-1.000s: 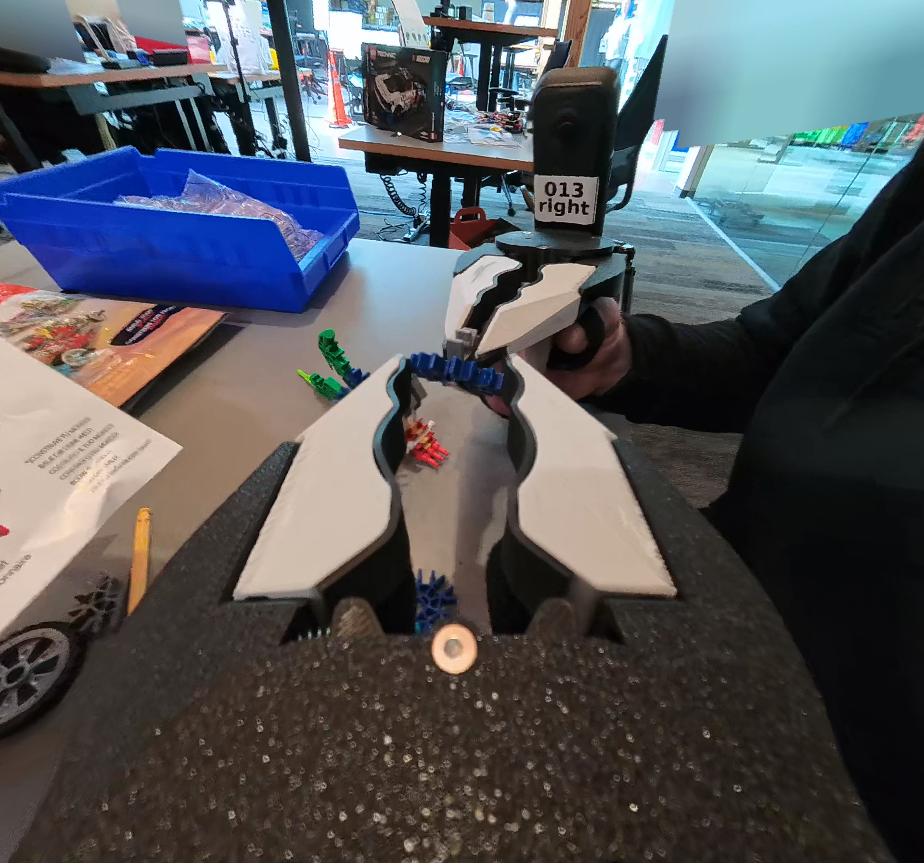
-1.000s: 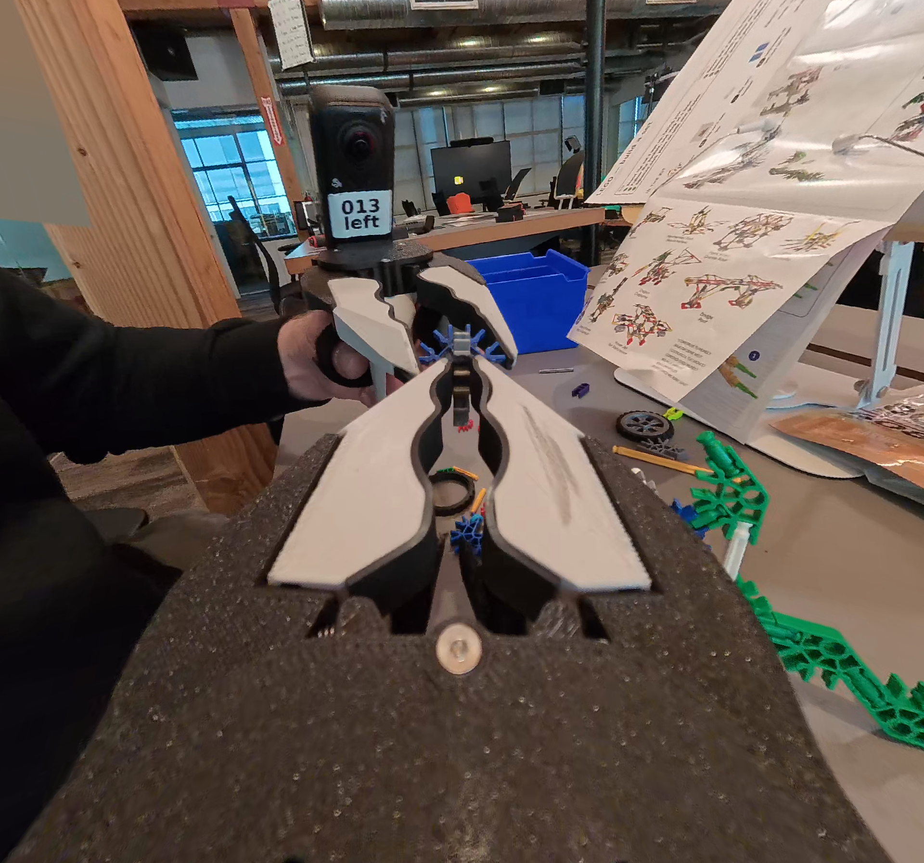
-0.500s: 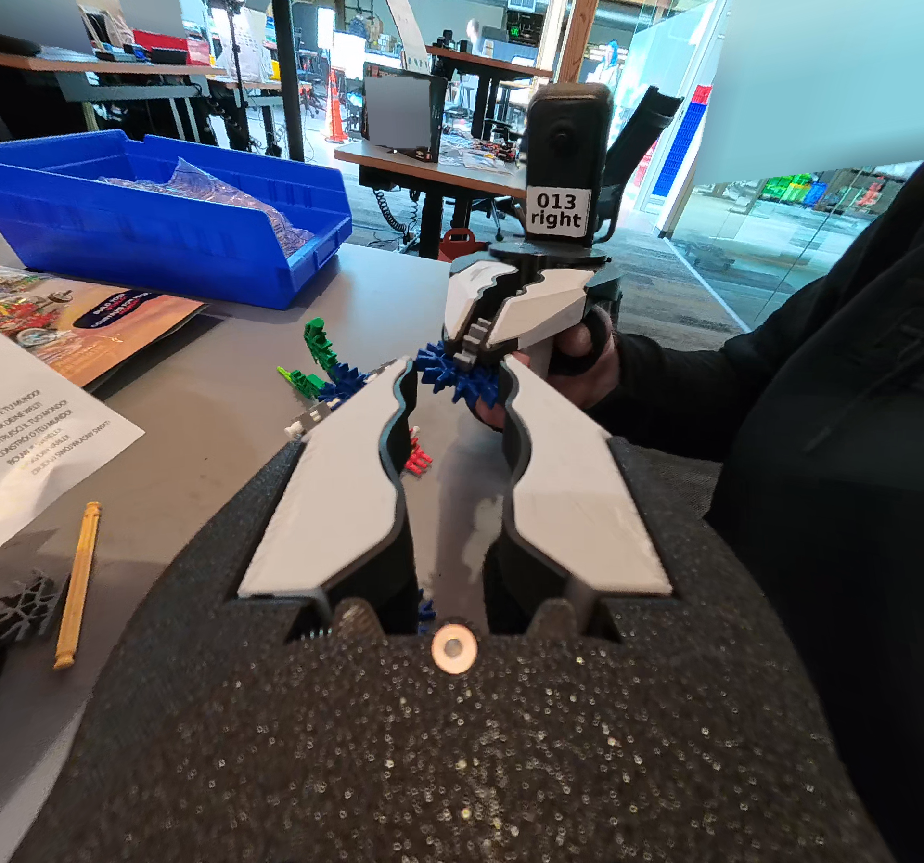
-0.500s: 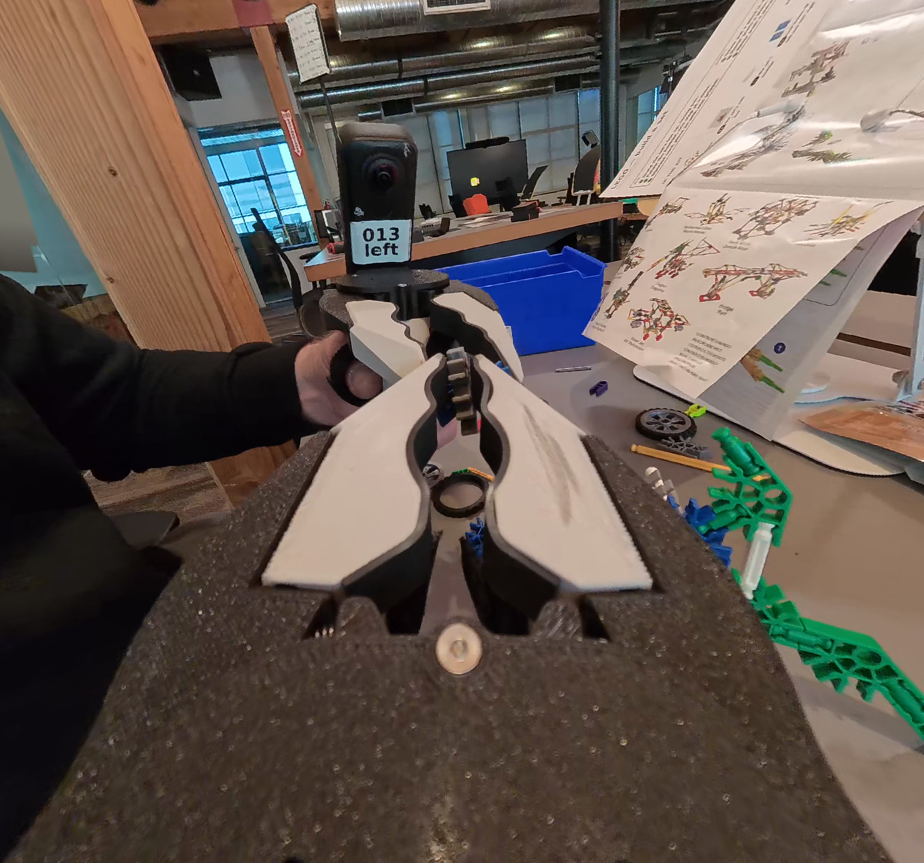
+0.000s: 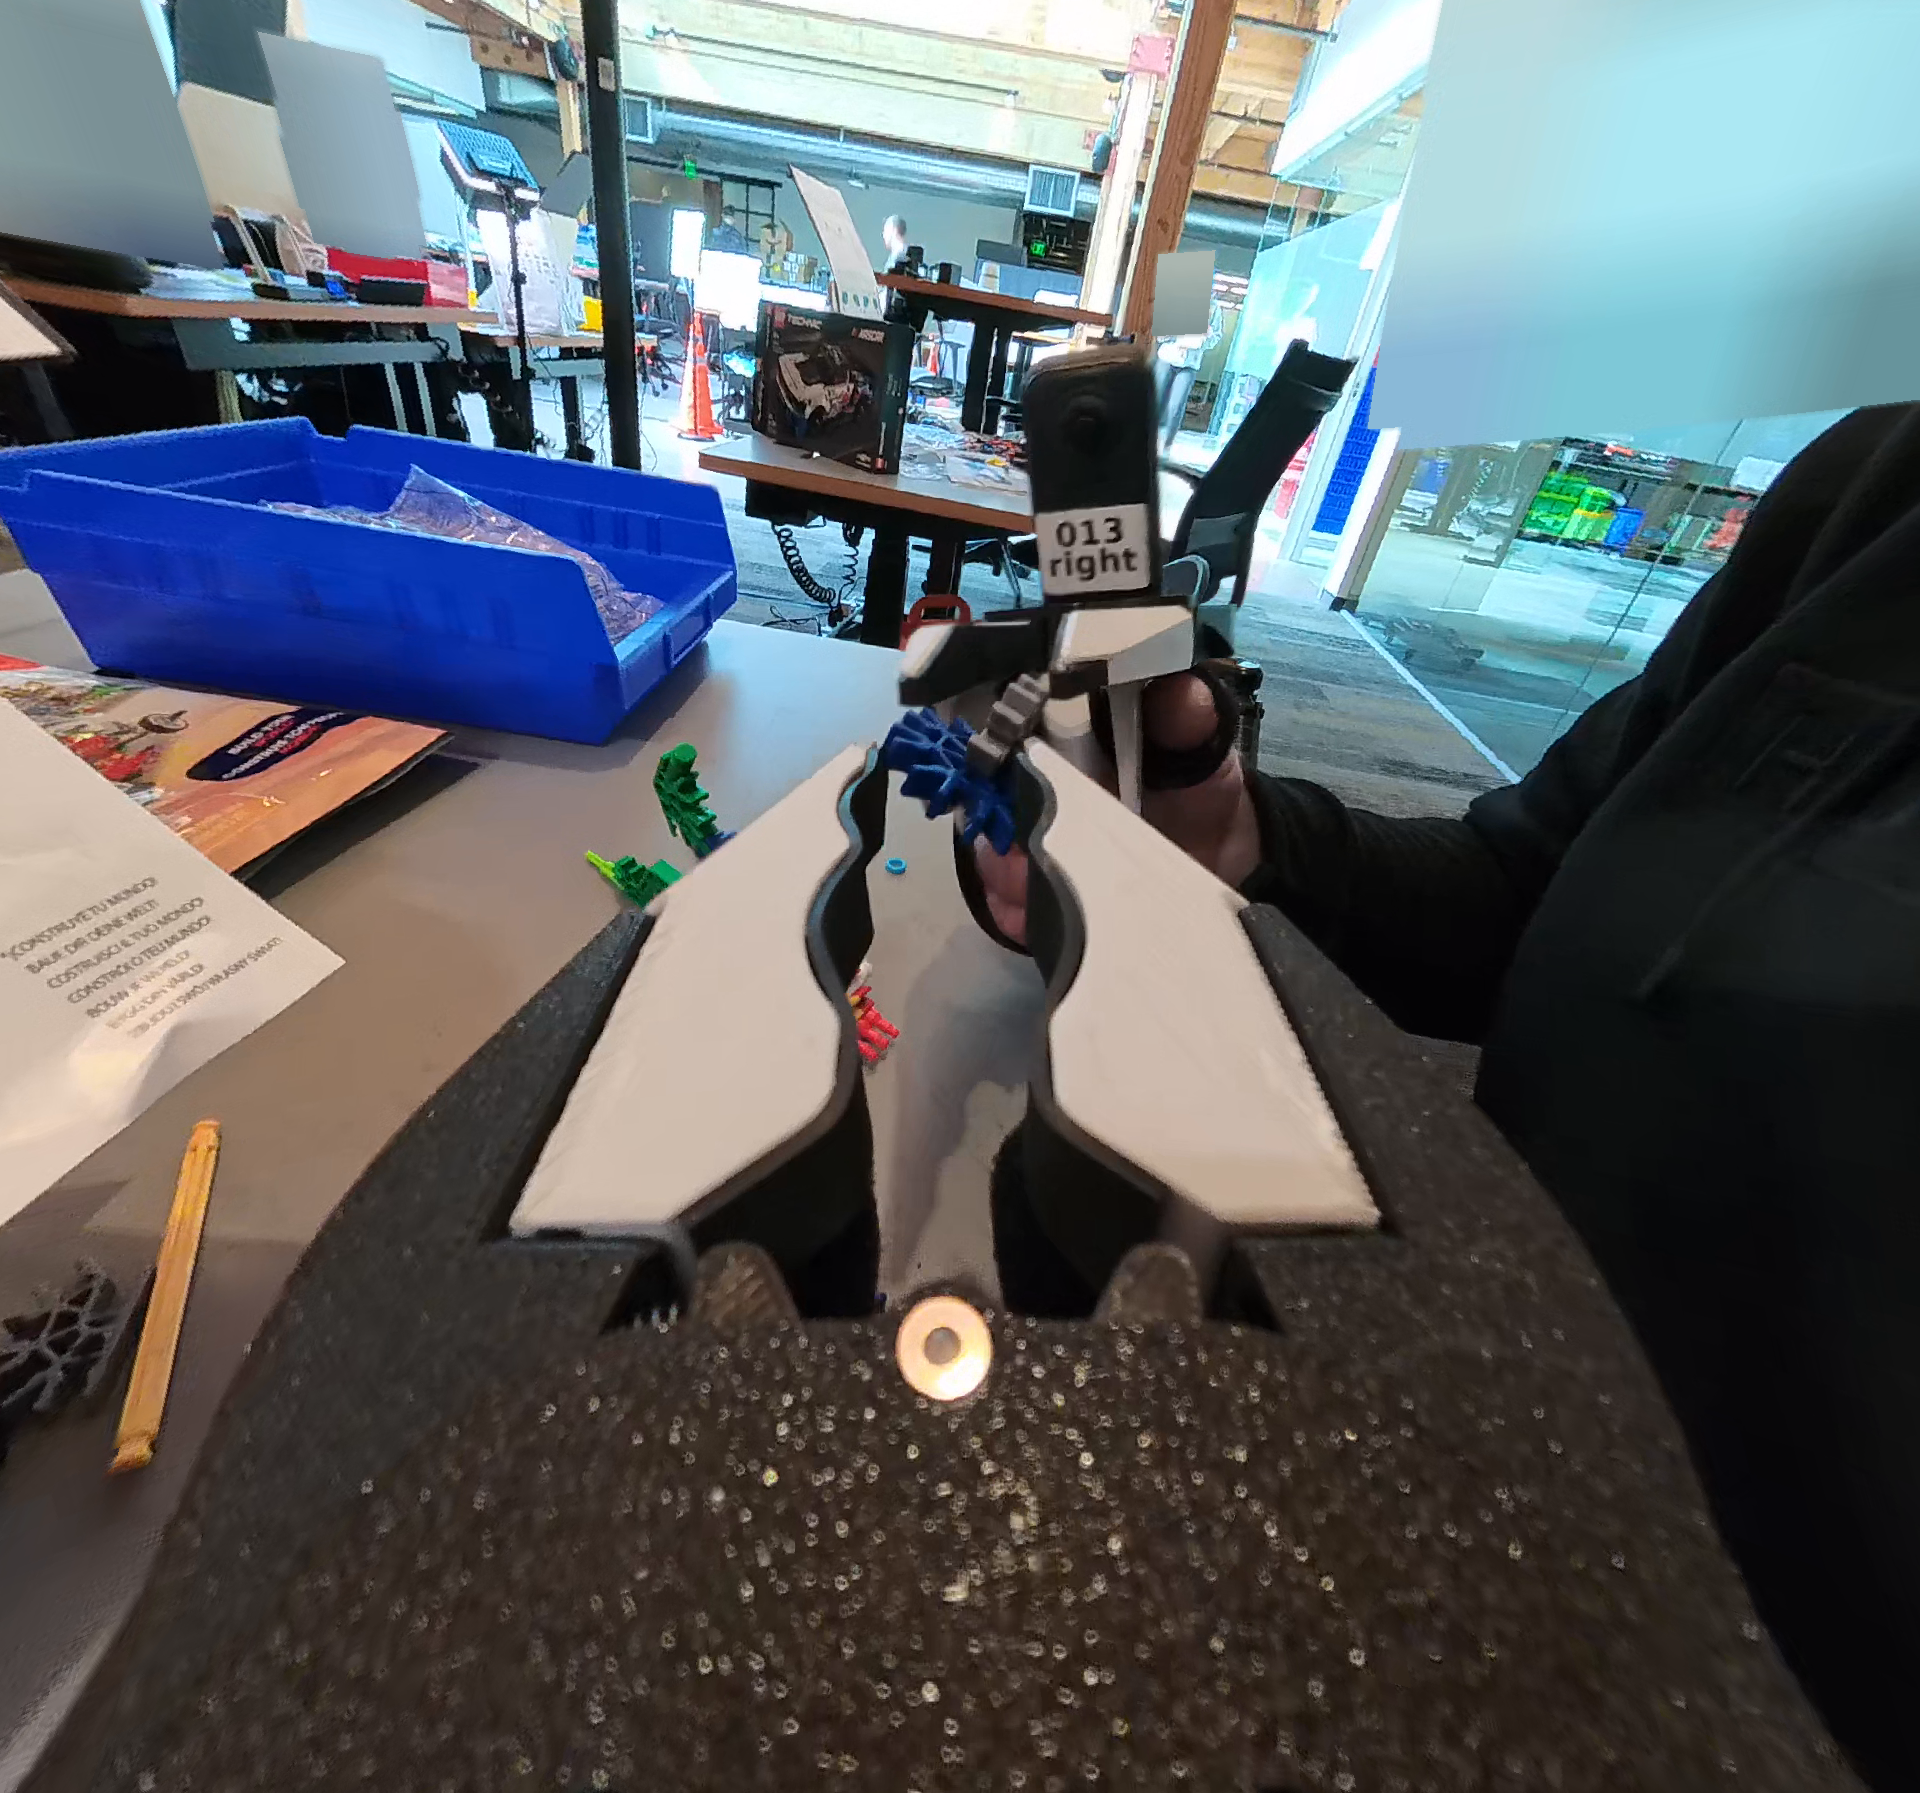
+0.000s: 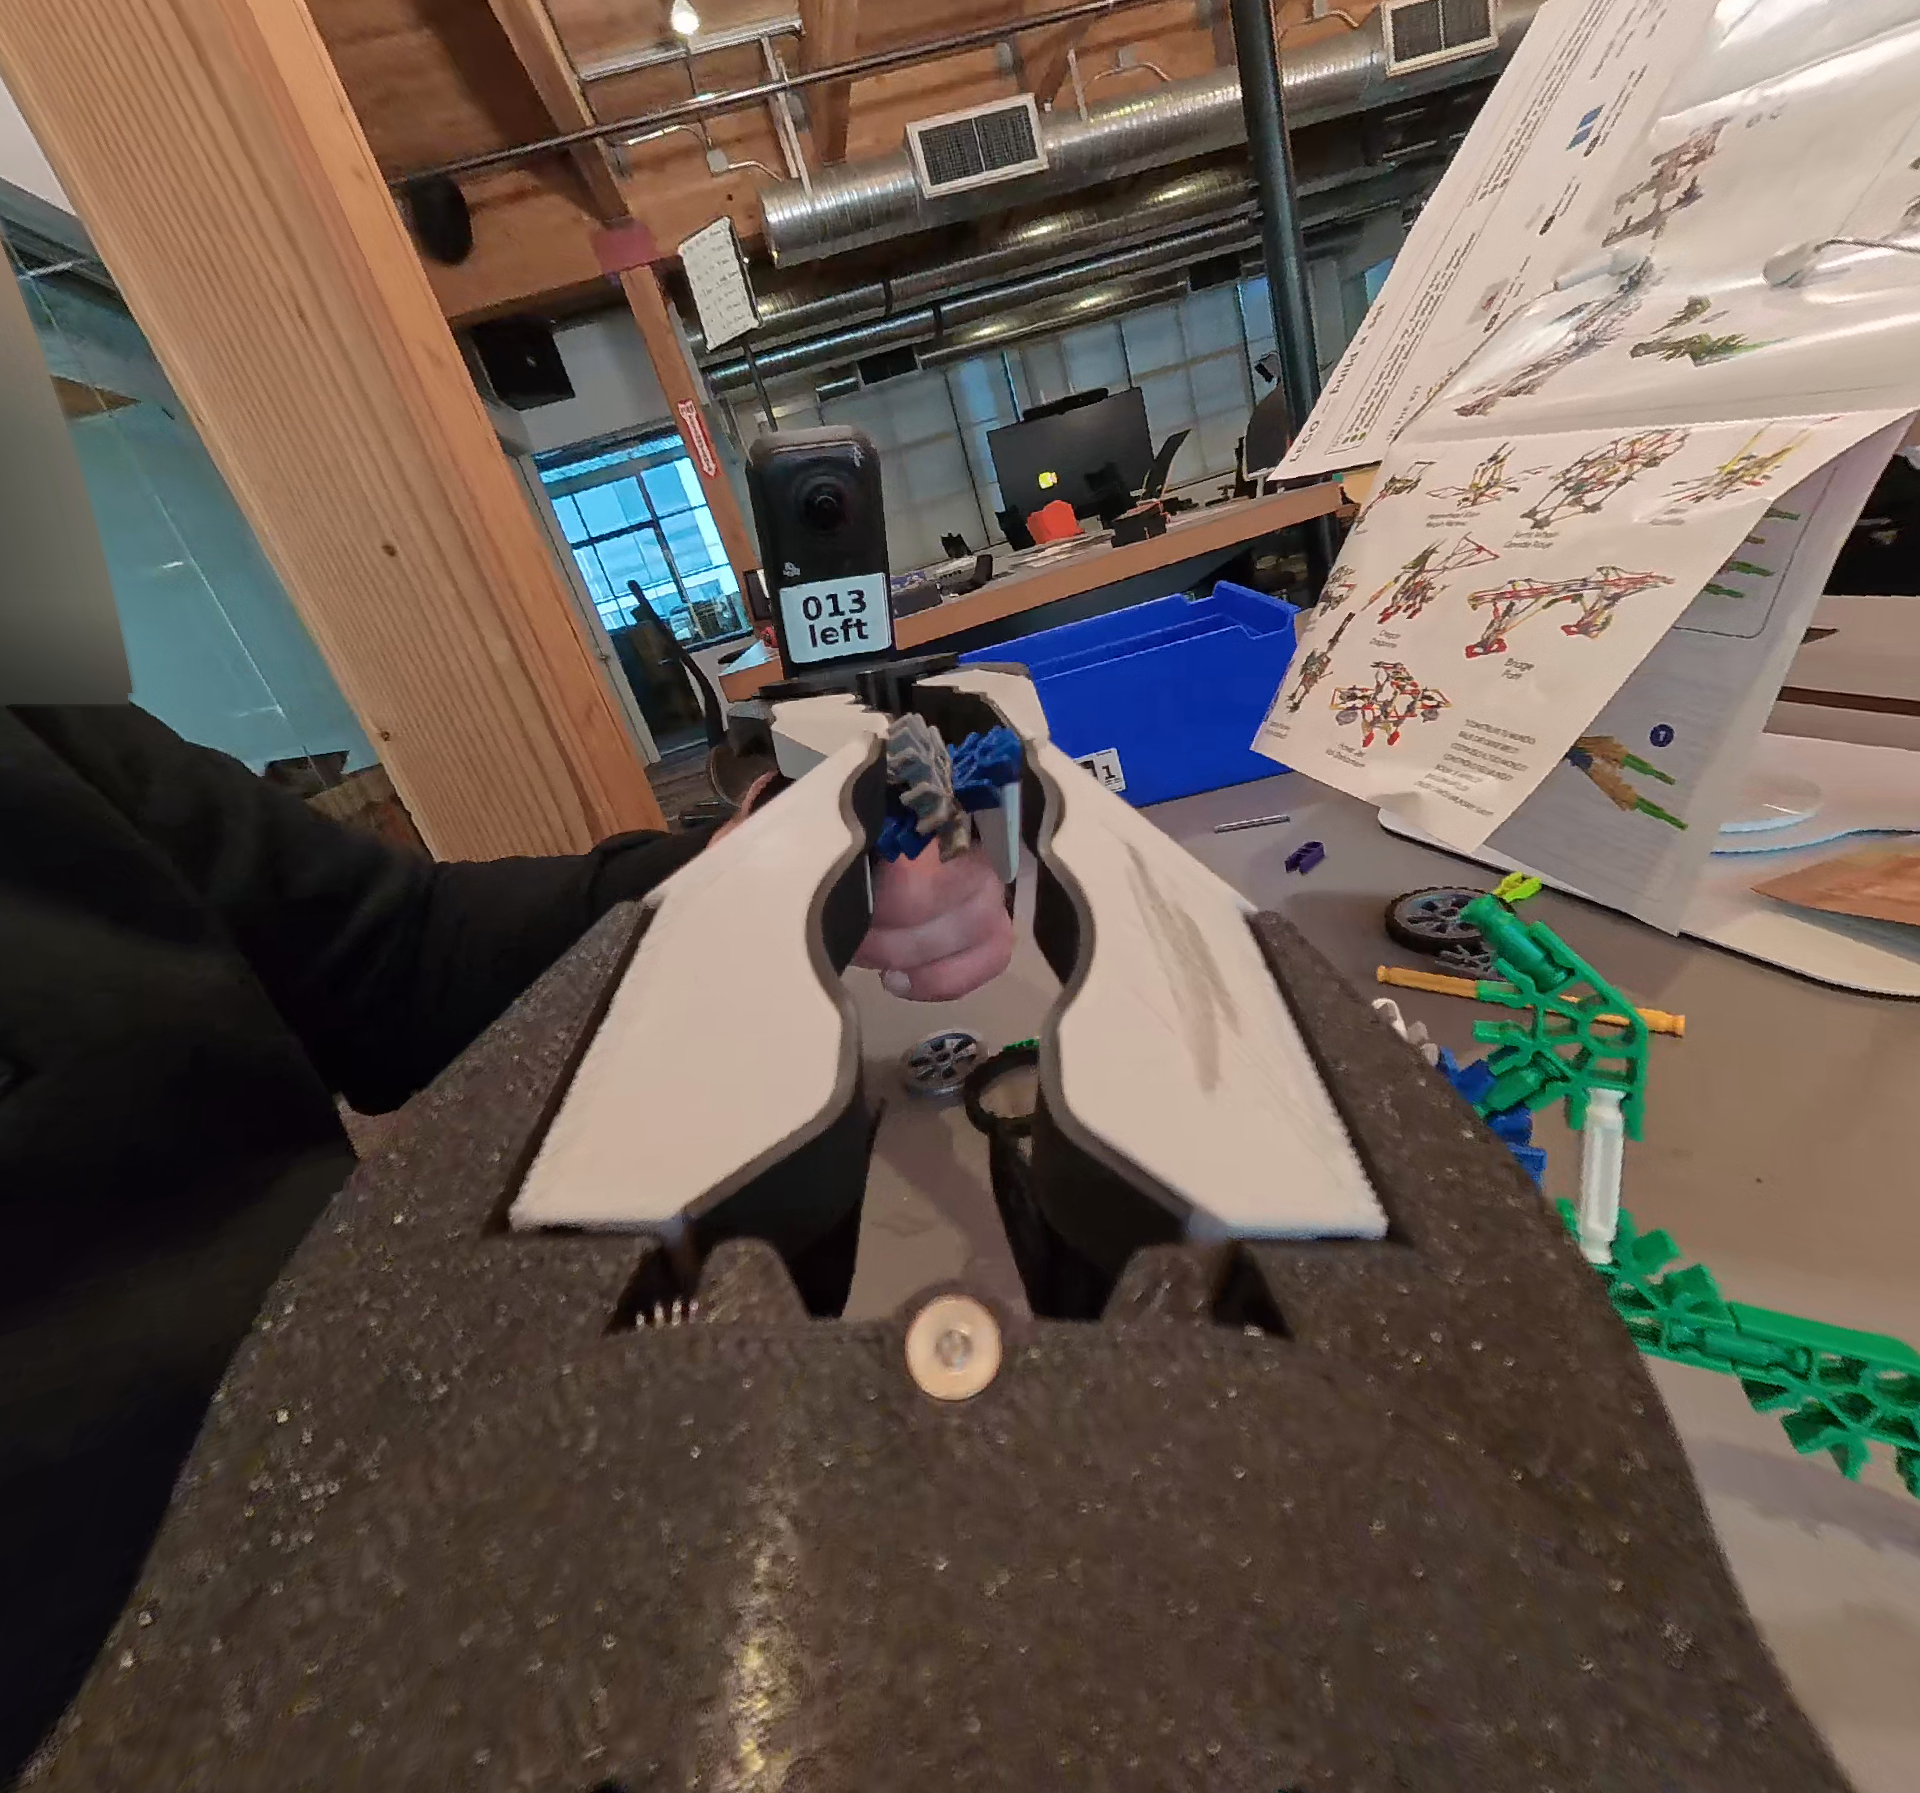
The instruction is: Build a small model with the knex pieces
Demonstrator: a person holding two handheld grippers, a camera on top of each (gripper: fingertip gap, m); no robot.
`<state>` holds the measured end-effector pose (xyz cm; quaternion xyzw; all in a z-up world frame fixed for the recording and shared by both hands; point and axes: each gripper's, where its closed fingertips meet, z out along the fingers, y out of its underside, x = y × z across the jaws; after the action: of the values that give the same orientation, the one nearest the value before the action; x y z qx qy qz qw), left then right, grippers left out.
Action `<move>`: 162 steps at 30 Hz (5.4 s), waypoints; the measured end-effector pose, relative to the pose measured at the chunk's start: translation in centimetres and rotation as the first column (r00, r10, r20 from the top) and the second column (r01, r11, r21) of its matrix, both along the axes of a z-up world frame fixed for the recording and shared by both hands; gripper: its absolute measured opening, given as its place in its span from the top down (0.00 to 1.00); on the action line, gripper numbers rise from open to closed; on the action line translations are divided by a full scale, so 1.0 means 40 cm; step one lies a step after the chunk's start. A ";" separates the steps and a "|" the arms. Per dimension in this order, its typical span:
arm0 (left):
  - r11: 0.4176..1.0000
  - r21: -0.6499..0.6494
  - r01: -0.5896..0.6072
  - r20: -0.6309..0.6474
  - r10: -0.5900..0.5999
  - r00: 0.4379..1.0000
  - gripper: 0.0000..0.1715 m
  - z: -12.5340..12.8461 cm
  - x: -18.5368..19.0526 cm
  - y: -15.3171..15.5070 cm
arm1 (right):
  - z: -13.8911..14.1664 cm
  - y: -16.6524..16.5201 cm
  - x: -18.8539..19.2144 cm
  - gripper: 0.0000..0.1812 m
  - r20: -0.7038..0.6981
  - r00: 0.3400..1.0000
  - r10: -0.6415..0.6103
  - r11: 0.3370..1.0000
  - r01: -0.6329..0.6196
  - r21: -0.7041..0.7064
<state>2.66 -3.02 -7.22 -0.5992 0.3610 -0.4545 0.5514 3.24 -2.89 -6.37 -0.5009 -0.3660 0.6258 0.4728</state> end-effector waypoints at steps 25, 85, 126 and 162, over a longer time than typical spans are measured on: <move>0.934 0.214 0.286 -0.097 -0.271 0.958 0.87 0.076 0.038 -0.111 | 0.047 -0.132 0.024 0.92 -0.107 0.948 0.299 0.953 -0.291 0.082; 0.972 0.210 -0.105 -0.104 0.130 0.986 0.76 0.021 0.013 -0.008 | -0.017 -0.022 -0.022 0.99 0.039 0.891 -0.453 0.687 0.321 0.652; 0.996 0.086 -0.029 -0.685 0.080 0.724 0.74 -0.258 0.022 -0.027 | -0.357 -0.055 0.277 0.85 0.785 0.542 -0.300 0.950 0.099 0.296; 0.917 0.317 -0.244 -0.683 0.399 0.612 0.66 -0.319 -0.120 -0.082 | -0.161 -0.134 0.454 0.76 0.447 0.732 -0.515 0.856 0.406 0.321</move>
<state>-2.14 -6.28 -20.00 -0.7293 0.4799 -0.0307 0.4867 21.40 -8.27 -12.81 -0.6748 -0.4042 0.2895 0.5454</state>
